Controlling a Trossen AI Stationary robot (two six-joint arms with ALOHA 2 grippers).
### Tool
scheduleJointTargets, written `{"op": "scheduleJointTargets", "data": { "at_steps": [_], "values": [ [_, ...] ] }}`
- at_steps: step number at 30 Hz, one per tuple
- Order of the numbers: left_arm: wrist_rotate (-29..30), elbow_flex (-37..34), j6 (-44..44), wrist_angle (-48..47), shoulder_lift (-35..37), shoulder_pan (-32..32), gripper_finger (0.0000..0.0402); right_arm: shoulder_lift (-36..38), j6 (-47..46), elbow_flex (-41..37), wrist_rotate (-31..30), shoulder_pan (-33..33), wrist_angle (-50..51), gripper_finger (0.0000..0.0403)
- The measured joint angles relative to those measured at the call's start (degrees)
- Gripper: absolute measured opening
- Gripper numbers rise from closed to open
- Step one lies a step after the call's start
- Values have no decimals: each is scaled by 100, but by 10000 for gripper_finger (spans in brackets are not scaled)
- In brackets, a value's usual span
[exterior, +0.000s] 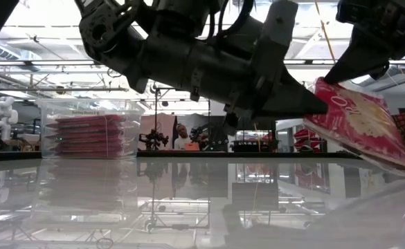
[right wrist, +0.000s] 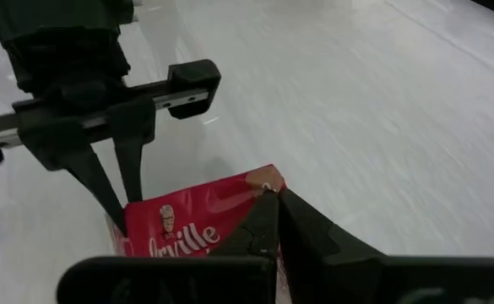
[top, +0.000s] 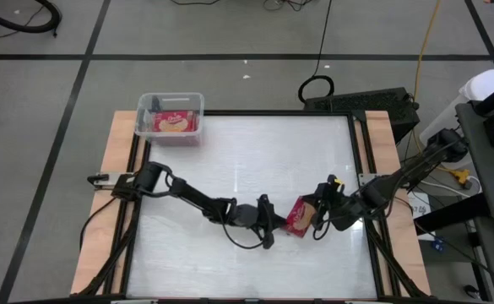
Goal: Sort popcorn bags into baskets
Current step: Put the red popcorn bag into the transparent container
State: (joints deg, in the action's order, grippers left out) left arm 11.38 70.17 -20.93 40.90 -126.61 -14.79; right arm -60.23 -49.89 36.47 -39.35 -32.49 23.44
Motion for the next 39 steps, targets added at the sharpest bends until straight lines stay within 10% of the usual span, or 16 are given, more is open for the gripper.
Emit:
{"op": "scheduleJointTargets", "data": {
  "at_steps": [29, 39],
  "values": [
    [-495, -2, 2129, -4968, 2369, 141, 14, 675, 818, -11, 496, -4, -198, 169],
    [-534, -4, 2306, -6016, 2587, -54, 8, 303, 1584, -1309, 815, -22, -3034, 199]
  ]
}}
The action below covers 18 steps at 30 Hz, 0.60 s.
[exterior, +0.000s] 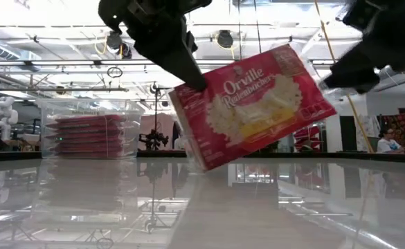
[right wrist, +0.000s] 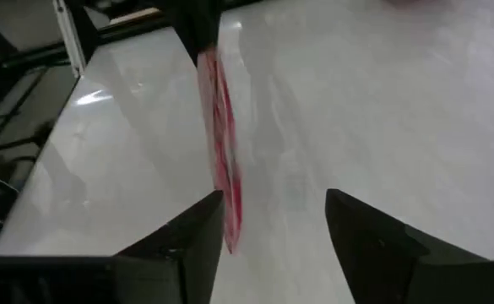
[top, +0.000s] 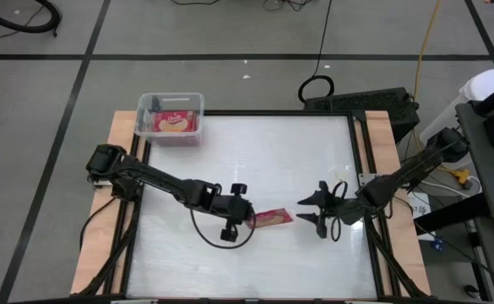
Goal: Sort popcorn bags into baskets
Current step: Put the red popcorn bag into the transparent container
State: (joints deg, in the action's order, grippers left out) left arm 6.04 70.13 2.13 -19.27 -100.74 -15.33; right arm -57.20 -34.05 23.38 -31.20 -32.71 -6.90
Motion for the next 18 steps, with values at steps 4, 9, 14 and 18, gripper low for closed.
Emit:
{"op": "scheduleJointTargets", "data": {
  "at_steps": [4, 9, 14, 18],
  "values": [
    [34, 0, -178, -157, -1, -23, 15, -204, 226, -740, -2, 2, -1524, 221],
    [151, 0, -198, -4, -1, -24, 11, -774, 494, -1086, -174, 71, -2632, 238],
    [172, 0, -276, 24, -1, -7, 15, -1694, 836, -759, -159, 125, -3302, 240],
    [208, 0, -277, 22, -1, -30, 15, -2325, 933, -458, -149, 200, -3514, 238]
  ]
}}
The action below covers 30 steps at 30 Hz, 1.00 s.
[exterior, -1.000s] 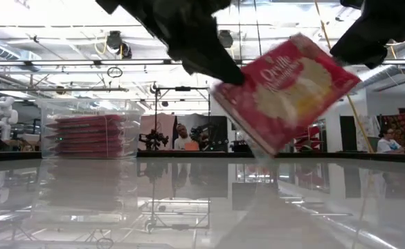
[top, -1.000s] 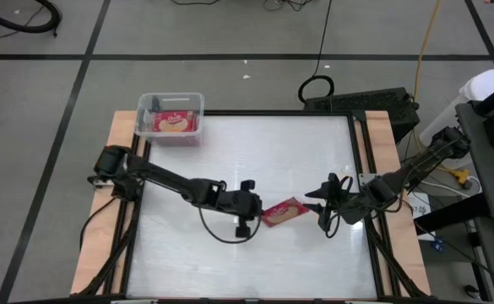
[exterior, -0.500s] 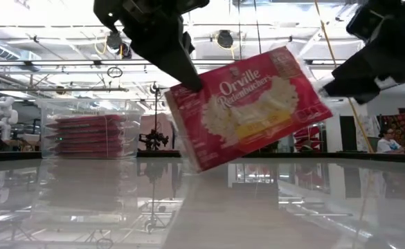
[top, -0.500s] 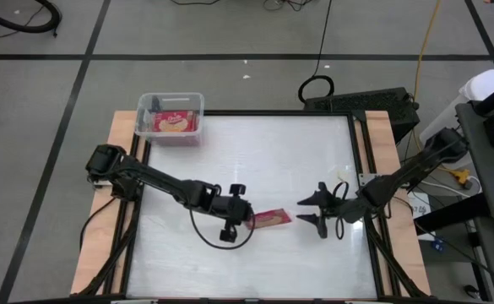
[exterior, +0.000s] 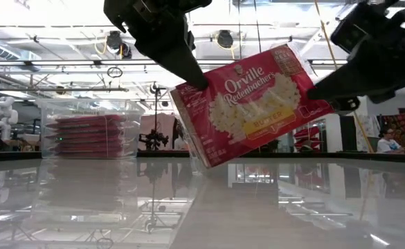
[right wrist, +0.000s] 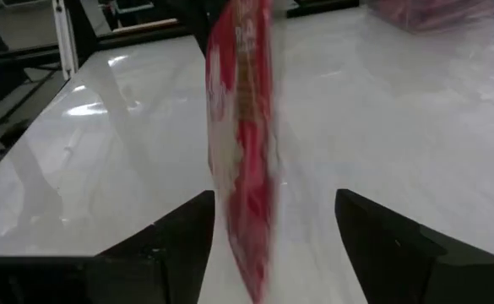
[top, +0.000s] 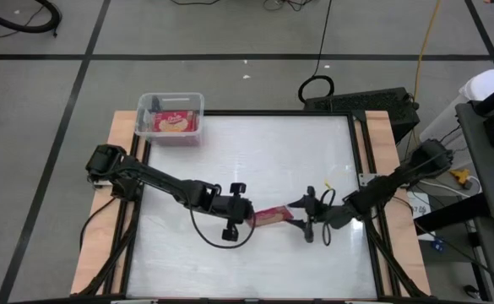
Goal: Sort popcorn bags into baskets
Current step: Put the red popcorn bag into the transparent container
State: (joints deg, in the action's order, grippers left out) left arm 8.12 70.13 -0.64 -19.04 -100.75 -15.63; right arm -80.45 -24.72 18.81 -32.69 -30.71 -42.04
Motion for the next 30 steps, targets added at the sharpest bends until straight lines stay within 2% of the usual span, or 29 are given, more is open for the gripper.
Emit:
{"op": "scheduleJointTargets", "data": {
  "at_steps": [4, 7, 15, 18, 21, 26, 30],
  "values": [
    [0, 0, -13, 63, 0, -1, 11, -510, 150, 268, 434, 196, -422, 221],
    [0, 0, -13, 186, 0, -1, 18, -818, 211, 475, 765, 378, -578, 191],
    [63, 0, -456, 89, 0, -20, 24, -931, 459, 566, 897, 487, -498, 53],
    [140, -13, -623, 94, -2, -22, 28, -929, 490, 567, 1028, 488, -484, 14],
    [181, -15, -912, 87, -2, -25, 52, -929, 508, 566, 1028, 488, -432, 14],
    [324, -15, -1085, -22, -2, -75, 124, -907, 593, 566, 1032, 487, -425, 25],
    [895, -15, -1447, -256, -2, -195, 176, -905, 732, 566, 1020, 487, -428, 13]
  ]
}}
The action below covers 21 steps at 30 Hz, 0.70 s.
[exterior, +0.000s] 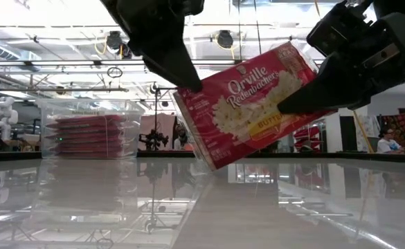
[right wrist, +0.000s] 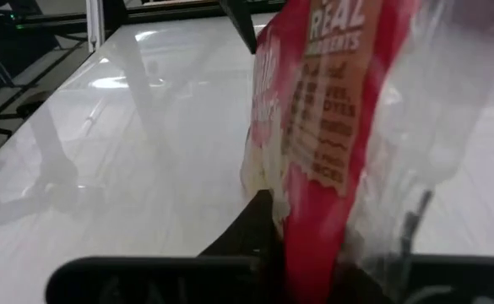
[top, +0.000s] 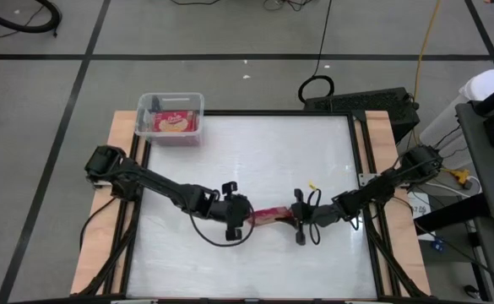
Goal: Sort popcorn bags into baskets
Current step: Put the red popcorn bag into the transparent container
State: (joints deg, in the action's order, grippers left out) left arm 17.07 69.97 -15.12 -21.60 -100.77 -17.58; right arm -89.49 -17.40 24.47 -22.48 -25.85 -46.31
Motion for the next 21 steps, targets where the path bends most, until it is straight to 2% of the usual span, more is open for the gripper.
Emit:
{"op": "scheduleJointTargets", "data": {
  "at_steps": [4, 8, 12, 15, 17, 21],
  "values": [
    [601, -183, -385, -1, 0, -231, 206, 0, 71, -2, -15, -4, 1, 9],
    [727, -720, -539, 480, 200, -556, 215, 0, 69, -2, -2, -26, -5, 15],
    [952, -1538, -666, 1800, 406, -793, 209, 1, 149, -11, -2, -24, -69, 14],
    [1094, -2107, -639, 3495, 431, -817, 199, 2, 186, -14, -2, -24, -152, 14],
    [1288, -2496, -566, 4337, 419, -815, 193, 2, 207, -4, 0, -24, -262, 14],
    [1311, -3056, -395, 6129, 214, -723, 185, 2, 278, -8, -2, -24, -377, 14]
  ]
}}
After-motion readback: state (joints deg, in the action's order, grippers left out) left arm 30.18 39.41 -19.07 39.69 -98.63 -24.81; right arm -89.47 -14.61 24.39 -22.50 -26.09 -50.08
